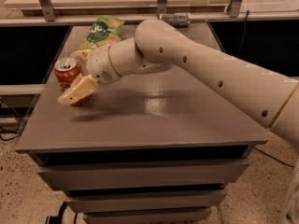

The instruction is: Knock coke can over

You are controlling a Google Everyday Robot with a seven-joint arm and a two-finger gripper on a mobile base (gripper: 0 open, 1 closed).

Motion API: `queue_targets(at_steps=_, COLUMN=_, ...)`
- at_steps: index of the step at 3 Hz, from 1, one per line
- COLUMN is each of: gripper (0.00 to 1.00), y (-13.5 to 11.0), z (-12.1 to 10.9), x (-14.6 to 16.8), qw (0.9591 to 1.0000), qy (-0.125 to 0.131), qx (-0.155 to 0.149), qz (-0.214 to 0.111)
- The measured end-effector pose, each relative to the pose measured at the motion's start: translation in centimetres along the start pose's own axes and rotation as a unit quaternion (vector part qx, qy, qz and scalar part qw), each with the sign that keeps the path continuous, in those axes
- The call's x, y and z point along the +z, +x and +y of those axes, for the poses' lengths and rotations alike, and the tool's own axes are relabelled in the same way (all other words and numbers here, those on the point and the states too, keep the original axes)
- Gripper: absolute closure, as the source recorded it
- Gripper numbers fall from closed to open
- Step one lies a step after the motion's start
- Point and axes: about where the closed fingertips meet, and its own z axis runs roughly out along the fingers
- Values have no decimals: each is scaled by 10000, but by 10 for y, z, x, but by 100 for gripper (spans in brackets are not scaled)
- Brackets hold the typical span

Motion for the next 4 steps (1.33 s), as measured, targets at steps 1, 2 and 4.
queue_targets(at_steps=1, gripper=43, y=7, z=-6, x=-4, qw=10000, qy=33, qx=-32, qz=60)
queue_targets(at_steps=2, gripper=65, y=14, z=-2, x=-12, qw=9997, qy=48, qx=91, qz=219)
queue_targets(at_steps=4, gripper=100, y=-27, z=9, x=-37, qw=9959, qy=237, qx=-53, qz=868)
